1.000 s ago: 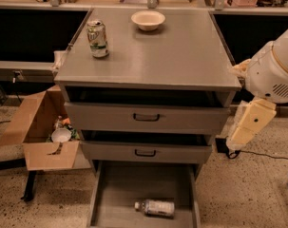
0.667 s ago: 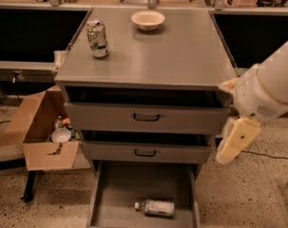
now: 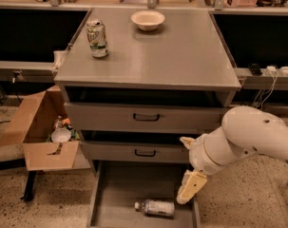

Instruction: Pick blue plastic bottle from bottom drawer and place on counter

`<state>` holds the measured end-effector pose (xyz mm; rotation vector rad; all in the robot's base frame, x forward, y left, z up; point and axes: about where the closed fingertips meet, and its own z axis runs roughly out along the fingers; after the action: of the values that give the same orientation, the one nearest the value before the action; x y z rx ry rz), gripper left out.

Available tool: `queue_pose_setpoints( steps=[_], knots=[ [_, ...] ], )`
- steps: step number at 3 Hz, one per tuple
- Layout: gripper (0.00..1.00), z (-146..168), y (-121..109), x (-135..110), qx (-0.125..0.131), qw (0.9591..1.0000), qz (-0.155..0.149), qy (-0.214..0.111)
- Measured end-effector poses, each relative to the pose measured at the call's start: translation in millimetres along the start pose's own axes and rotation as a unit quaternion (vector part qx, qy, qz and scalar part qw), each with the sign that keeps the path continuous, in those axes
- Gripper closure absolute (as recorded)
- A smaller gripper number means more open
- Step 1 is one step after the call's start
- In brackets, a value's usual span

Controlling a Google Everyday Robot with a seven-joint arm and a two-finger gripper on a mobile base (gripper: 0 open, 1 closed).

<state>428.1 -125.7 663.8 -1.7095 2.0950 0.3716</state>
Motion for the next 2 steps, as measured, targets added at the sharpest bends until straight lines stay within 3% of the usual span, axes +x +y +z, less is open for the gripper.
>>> queue_pose_setpoints(
  steps=[1,2],
  knots=[
    [0.0,0,0,0,0.0,1.0,0.0,0.0],
    [0.0,26,-4,16,0.0,0.9999,-0.013,0.002]
  ],
)
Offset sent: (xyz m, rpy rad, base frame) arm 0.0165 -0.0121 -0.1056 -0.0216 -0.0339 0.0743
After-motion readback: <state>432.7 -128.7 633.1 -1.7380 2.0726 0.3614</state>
